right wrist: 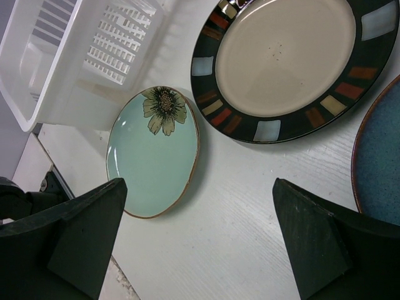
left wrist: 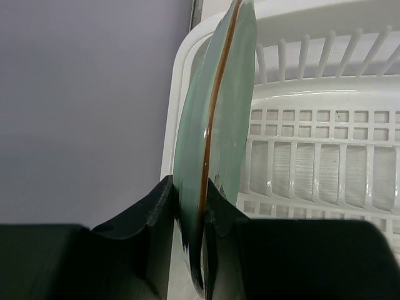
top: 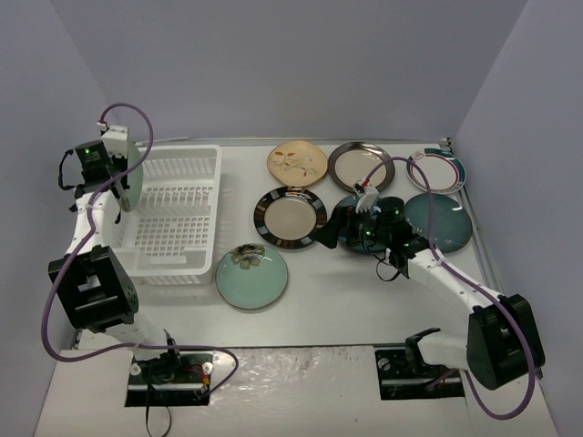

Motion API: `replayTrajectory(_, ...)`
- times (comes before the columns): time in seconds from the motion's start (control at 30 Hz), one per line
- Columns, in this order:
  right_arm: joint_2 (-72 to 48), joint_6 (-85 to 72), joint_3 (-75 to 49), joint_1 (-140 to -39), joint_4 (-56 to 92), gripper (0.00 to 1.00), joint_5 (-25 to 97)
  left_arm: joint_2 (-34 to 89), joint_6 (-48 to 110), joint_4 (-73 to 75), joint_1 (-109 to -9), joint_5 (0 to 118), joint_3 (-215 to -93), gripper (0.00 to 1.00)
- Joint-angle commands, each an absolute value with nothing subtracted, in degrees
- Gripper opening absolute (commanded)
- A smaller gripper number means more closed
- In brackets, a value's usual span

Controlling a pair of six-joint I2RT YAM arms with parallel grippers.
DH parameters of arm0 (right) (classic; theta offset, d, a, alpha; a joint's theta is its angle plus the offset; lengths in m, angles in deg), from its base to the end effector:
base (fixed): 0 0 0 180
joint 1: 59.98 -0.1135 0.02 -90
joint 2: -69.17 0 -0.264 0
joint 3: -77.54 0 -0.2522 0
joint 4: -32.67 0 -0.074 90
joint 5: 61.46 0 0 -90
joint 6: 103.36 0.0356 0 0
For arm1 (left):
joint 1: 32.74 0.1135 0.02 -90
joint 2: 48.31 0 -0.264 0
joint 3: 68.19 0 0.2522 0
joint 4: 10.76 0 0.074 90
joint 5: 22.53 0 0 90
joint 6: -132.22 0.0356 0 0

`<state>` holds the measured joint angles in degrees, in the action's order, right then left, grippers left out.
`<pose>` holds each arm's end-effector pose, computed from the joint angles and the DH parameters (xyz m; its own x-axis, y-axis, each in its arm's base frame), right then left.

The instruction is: Load the plates into the dish rack

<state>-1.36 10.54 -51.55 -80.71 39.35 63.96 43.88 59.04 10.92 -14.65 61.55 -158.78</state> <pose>0.2452 0.1149 0.2547 -0.5224 0.1553 -0.8385 -0.6619 0.5461 0.5135 0.3649 0.1153 0.3270 -0.4229 0.1646 -0.8911 -0.1007 0.9687 0.2268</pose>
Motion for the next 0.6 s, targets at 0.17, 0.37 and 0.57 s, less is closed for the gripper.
replayTrajectory(0.17,-2.11,8.97,-50.47,-82.21,42.81,1.00,64.93,43.01,54.71,-2.10,-13.67,61.15,-157.10,0.00)
replayTrajectory(0.37,-2.76,8.35,-50.26,-83.46,42.46,1.00,64.66,42.45,53.27,-3.77,-13.67,62.09,-155.02,0.18)
replayTrajectory(0.57,-3.93,7.31,-49.94,-86.37,40.54,1.00,62.00,41.39,52.36,-3.43,-13.67,62.93,-155.15,0.45)
